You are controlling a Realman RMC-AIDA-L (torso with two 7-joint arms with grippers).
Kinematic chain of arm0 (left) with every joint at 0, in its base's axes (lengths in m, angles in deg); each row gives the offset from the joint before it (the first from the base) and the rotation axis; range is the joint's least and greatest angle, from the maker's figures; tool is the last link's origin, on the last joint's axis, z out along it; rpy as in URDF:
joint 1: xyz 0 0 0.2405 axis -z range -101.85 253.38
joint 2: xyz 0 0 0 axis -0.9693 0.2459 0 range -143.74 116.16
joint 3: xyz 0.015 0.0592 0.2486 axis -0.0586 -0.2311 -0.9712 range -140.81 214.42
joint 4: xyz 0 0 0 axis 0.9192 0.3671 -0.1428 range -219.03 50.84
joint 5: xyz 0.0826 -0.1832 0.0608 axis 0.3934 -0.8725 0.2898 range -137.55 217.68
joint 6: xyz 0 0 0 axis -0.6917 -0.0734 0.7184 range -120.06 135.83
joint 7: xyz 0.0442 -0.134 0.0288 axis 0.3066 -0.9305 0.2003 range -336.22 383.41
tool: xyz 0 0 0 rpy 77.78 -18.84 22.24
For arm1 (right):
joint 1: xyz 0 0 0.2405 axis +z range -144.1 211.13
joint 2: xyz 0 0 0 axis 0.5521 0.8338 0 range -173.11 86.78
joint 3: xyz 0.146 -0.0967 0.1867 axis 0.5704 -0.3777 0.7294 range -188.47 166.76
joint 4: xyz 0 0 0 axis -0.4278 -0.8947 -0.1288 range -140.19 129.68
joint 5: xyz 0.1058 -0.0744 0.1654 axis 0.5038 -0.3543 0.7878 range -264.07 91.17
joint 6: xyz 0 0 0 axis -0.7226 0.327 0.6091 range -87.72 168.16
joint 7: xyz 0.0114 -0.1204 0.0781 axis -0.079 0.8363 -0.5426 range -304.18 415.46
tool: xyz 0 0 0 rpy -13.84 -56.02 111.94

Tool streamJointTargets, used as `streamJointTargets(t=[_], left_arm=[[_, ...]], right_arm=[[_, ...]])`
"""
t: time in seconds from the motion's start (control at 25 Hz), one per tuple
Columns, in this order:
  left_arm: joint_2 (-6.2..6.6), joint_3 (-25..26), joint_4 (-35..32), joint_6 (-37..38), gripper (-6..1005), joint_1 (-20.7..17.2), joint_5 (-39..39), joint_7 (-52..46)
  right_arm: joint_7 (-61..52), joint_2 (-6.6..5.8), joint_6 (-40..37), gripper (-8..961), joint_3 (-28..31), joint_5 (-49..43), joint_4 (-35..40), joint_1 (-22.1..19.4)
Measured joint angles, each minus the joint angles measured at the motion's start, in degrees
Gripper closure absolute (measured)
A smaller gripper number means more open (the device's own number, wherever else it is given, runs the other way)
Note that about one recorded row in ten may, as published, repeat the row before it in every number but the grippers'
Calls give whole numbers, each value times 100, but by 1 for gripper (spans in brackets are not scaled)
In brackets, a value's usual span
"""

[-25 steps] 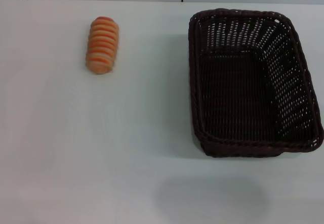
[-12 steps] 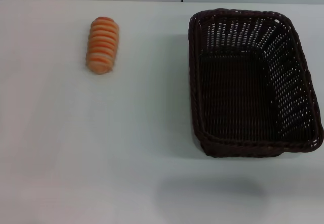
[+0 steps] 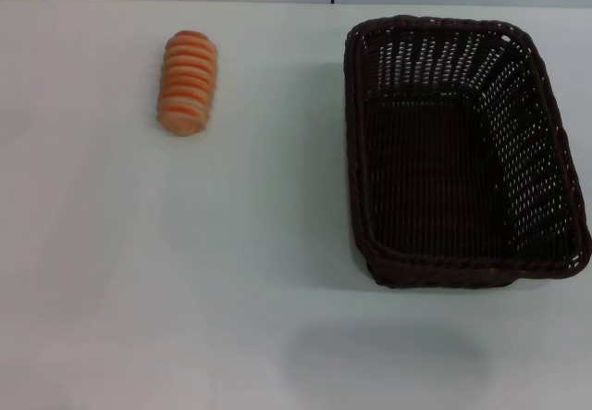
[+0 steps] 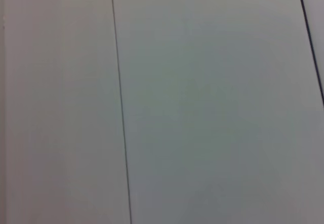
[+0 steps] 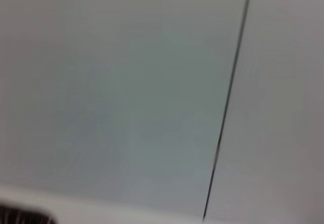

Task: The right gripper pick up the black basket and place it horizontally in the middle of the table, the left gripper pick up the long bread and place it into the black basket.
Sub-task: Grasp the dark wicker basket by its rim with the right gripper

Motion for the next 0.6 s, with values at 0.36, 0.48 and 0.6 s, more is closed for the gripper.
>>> streamJointTargets(t=[0.36, 0.48, 0.6], left_arm=[[1, 53, 5, 60, 168, 45, -6, 142], [1, 86, 10, 95, 168, 51, -20, 150], [0, 101, 26, 99, 169, 52, -25, 150]], right_arm=[[-755, -31, 1810, 378, 418, -1722, 1, 1764], [-1062, -61, 2200, 379, 435, -2089, -10, 2173], [-1254, -64, 2640, 381, 445, -2583, -10, 2586]])
